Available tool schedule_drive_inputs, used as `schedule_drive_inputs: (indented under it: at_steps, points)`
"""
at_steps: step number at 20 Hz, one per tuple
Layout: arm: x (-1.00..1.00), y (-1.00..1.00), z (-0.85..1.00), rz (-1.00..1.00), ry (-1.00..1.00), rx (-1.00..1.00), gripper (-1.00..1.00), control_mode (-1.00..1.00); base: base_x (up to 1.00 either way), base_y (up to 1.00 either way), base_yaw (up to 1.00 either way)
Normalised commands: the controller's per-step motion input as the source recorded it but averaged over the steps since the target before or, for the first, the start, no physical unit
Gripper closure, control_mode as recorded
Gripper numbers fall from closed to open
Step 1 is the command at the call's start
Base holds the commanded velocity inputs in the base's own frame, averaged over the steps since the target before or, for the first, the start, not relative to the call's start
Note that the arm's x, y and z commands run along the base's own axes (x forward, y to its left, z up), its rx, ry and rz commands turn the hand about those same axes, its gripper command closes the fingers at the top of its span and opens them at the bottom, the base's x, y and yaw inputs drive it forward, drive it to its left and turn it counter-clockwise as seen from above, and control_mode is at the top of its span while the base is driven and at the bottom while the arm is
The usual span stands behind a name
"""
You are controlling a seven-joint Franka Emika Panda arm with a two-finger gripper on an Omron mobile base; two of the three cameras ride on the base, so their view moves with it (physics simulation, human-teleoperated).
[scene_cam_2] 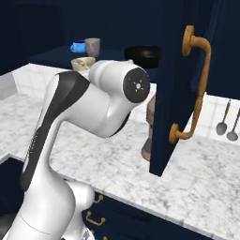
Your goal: Gather all objects into one cabinet and sort the glasses and bowls to opposite sides.
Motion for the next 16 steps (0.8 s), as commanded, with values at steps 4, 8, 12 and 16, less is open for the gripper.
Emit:
schedule_drive_inputs:
  at_steps: [4,8,12,16]
  points:
    - [0.0,0.0,0.0,0.0,0.0,0.0,1.0,1.0,0.87,0.89,-0.13]
    - [0.0,0.0,0.0,0.0,0.0,0.0,1.0,1.0,-0.84,0.94,0.09]
    - [0.0,0.0,0.0,0.0,0.0,0.0,1.0,1.0,-0.77,1.0,0.02]
    - [0.0,0.0,0.0,0.0,0.0,0.0,1.0,1.0,0.83,0.74,-0.1]
